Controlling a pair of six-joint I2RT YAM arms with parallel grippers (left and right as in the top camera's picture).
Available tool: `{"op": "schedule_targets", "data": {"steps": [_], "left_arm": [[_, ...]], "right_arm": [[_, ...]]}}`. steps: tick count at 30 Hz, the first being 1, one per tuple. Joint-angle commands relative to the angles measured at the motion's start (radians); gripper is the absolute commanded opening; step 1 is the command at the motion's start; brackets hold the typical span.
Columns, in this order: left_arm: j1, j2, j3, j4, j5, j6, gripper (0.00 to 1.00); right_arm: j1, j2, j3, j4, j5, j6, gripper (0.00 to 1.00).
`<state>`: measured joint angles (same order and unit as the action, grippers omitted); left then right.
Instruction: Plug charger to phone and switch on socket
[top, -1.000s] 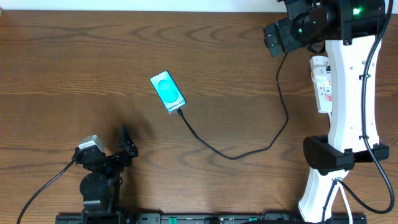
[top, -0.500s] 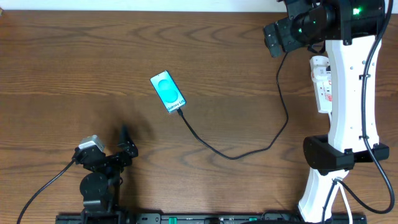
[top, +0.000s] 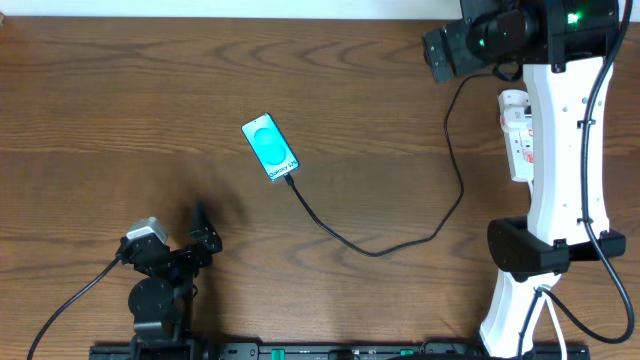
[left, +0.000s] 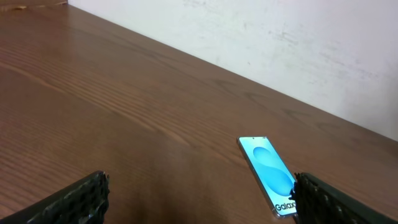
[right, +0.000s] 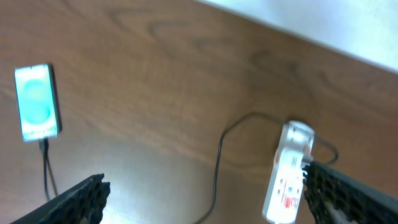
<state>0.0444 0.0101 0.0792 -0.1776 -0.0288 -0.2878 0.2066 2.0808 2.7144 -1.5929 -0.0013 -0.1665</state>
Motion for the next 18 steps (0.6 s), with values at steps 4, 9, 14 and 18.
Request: {"op": "schedule_targets", "data": {"steps": [4, 9, 14, 18], "left_arm": [[0.004, -0.006, -0.017, -0.031, -0.002, 0.003, 0.94], [0.004, -0.006, -0.017, -0.031, -0.002, 0.003, 0.94], [0.004, -0.006, -0.017, -0.031, -0.002, 0.003, 0.94], [0.004, -0.006, -0.017, -0.031, -0.002, 0.003, 0.94]], "right_arm": [[0.063, -0.009, -0.017, 0.118, 0.007, -0.01, 0.99], [0.083, -0.047, -0.125, 0.222, 0.007, -0.014, 0.99], [0.083, -0.198, -0.433, 0.438, 0.005, -0.014, 0.99], [0.083, -0.348, -0.713, 0.617, -0.001, -0.014, 0.99]]}}
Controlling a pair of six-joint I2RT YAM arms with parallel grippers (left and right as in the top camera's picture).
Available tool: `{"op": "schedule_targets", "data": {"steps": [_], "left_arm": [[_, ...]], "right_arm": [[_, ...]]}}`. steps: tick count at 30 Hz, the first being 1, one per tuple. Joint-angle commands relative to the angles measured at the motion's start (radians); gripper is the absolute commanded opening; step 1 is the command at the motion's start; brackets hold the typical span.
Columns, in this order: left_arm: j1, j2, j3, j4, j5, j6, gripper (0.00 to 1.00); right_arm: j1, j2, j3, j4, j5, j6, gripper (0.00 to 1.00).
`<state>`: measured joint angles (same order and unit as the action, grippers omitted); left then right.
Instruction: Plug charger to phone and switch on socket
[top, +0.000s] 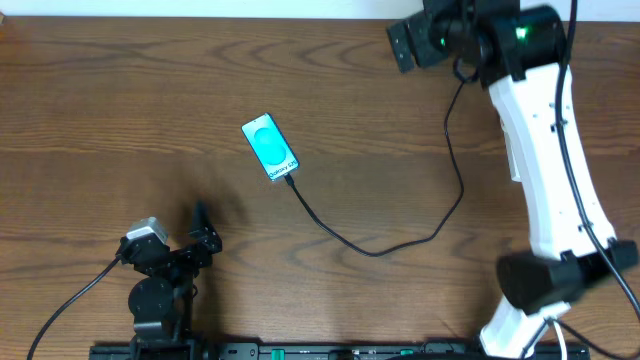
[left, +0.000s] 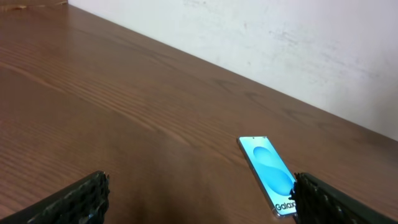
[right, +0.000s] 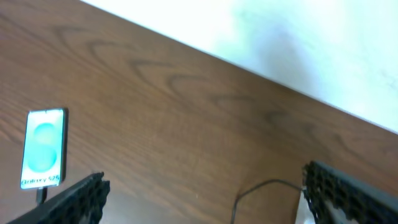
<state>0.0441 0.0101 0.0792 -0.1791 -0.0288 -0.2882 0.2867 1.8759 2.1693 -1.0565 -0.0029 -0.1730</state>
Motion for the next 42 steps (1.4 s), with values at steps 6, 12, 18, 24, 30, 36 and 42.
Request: {"op": "schedule_targets", "data": {"steps": [6, 12, 18, 24, 30, 36, 42], "left_arm": [[0.004, -0.006, -0.017, -0.029, -0.002, 0.003, 0.94], [0.004, -0.006, -0.017, -0.029, -0.002, 0.003, 0.94], [0.004, -0.006, -0.017, -0.029, -0.002, 0.003, 0.94], [0.004, -0.006, -0.017, -0.029, -0.002, 0.003, 0.94], [0.004, -0.006, -0.017, -0.029, -0.002, 0.003, 0.94], [0.004, -0.006, -0.017, -0.029, -0.002, 0.003, 0.94], [0.004, -0.006, -0.017, -0.029, -0.002, 0.003, 0.94]], "right_arm": [[0.0, -0.346, -0.524, 0.303, 0.002, -0.008, 0.99], [-0.024, -0.573, -0.87, 0.568, 0.004, -0.008, 0.99], [-0.058, -0.838, -1.241, 0.862, 0.003, -0.008, 0.99], [-0.11, -1.073, -1.552, 1.125, -0.008, -0.008, 0.99], [-0.173, -1.308, -1.813, 1.35, -0.072, -0.009, 0.99], [-0.21, -1.519, -2.004, 1.451, -0.099, -0.024, 0.99], [-0.211, -1.641, -2.122, 1.467, -0.101, -0.037, 0.99]]}}
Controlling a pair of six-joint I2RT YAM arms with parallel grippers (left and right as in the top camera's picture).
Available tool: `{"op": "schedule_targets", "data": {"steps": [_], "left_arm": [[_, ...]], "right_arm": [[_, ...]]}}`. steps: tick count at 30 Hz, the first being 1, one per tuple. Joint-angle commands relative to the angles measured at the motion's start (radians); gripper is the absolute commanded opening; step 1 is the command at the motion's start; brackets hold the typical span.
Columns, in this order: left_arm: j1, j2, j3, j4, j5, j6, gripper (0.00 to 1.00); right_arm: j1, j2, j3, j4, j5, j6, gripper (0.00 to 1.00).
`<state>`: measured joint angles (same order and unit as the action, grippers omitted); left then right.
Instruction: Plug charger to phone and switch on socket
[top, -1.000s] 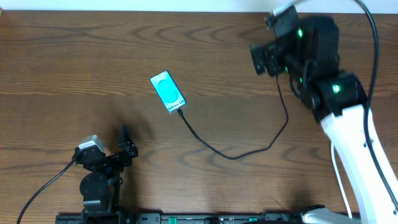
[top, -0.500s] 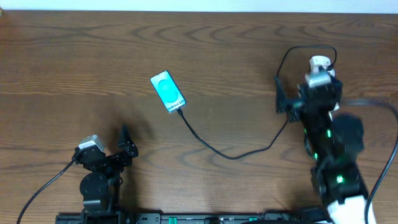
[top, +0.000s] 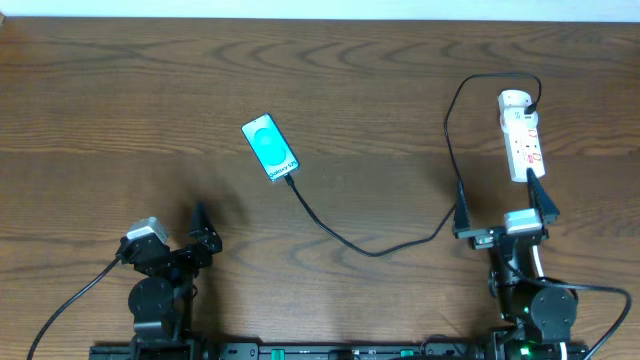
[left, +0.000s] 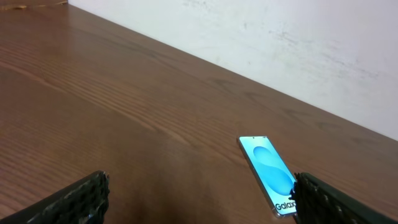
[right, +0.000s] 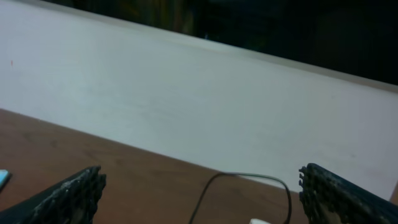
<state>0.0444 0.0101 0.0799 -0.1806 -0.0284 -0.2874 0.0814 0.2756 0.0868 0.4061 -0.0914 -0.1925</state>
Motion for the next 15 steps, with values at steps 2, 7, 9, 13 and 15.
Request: {"op": "schedule_targets", "data": {"steps": [2, 7, 9, 13, 15], "left_arm": [[0.004, -0.006, -0.018, -0.028, -0.002, 0.002, 0.95], [0.004, -0.006, -0.018, -0.028, -0.002, 0.002, 0.94], [0.004, -0.006, -0.018, -0.028, -0.002, 0.002, 0.94], [0.004, -0.006, -0.018, -0.028, -0.002, 0.002, 0.94], [0.004, -0.006, -0.018, -0.028, -0.002, 0.002, 0.95]], "right_arm": [[-0.006, -0.069, -0.066, 0.004, -0.012, -0.018, 0.99], [-0.011, -0.147, -0.081, -0.092, -0.012, -0.033, 0.99], [-0.013, -0.181, -0.081, -0.139, -0.012, -0.033, 0.99], [-0.013, -0.242, -0.081, -0.23, -0.005, -0.033, 0.99], [-0.016, -0.269, -0.081, -0.283, -0.005, -0.033, 0.99]]}}
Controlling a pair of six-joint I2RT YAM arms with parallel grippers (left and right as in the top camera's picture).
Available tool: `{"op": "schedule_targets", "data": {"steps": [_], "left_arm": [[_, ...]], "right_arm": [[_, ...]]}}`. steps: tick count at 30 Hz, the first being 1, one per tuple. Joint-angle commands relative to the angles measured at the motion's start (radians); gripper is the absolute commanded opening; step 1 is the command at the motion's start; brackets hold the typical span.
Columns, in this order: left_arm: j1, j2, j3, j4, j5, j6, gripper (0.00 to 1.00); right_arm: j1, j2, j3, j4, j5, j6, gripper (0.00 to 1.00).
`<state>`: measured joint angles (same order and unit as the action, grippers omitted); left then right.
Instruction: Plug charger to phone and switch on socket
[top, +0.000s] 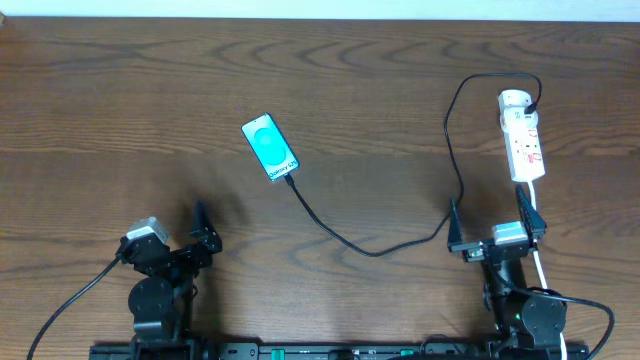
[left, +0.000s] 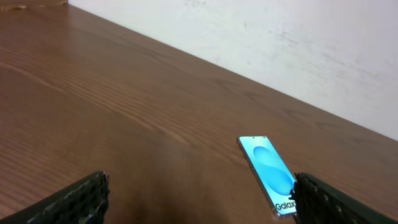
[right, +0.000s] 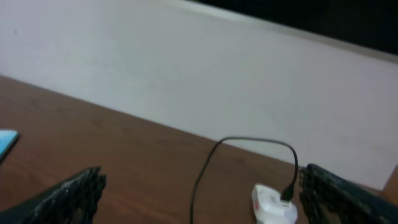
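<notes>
The phone (top: 270, 148), its screen lit blue, lies flat left of the table's middle and also shows in the left wrist view (left: 268, 171). A black cable (top: 380, 250) meets the phone's lower end and runs to the white socket strip (top: 522, 135) at the far right, where its plug sits in the top end (right: 272, 205). My left gripper (top: 203, 232) rests open at the front left, empty, with the phone ahead of its right finger (left: 336, 199). At the front right my right gripper (top: 490, 225) stands open and empty, short of the strip.
A pale wall (right: 199, 74) rises behind the table's back edge. The cable (right: 249, 142) loops across the wood between the phone and the strip, passing close by my right gripper's left finger (top: 452, 225).
My right gripper has dropped a little nearer the front edge and its camera has tilted down, so the socket strip's end now shows. The left arm, the phone and the cable are unchanged.
My right arm was stretched out over the socket strip, its gripper near the back edge. Then the gripper was farther left along the back. Then the arm was folded at the front right, where it rests now. The left arm and phone stayed still.
</notes>
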<state>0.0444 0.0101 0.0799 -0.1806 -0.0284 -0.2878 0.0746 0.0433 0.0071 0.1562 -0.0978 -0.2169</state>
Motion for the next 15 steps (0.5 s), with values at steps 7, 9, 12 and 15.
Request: {"op": "schedule_targets", "data": {"steps": [7, 9, 12, 15], "left_arm": [[0.004, -0.006, -0.018, -0.028, -0.003, 0.003, 0.94], [0.004, -0.006, -0.018, -0.028, -0.003, 0.003, 0.94], [0.004, -0.006, -0.018, -0.028, -0.003, 0.003, 0.94], [0.004, -0.006, -0.018, -0.028, -0.002, 0.003, 0.94]], "right_arm": [[-0.01, -0.038, -0.002, -0.164, 0.002, -0.008, 0.99], [-0.01, -0.038, -0.002, -0.205, 0.002, -0.008, 0.99], [-0.01, -0.038, -0.002, -0.228, 0.014, -0.009, 0.99], [-0.01, -0.038, -0.002, -0.228, 0.018, -0.008, 0.99]]}}
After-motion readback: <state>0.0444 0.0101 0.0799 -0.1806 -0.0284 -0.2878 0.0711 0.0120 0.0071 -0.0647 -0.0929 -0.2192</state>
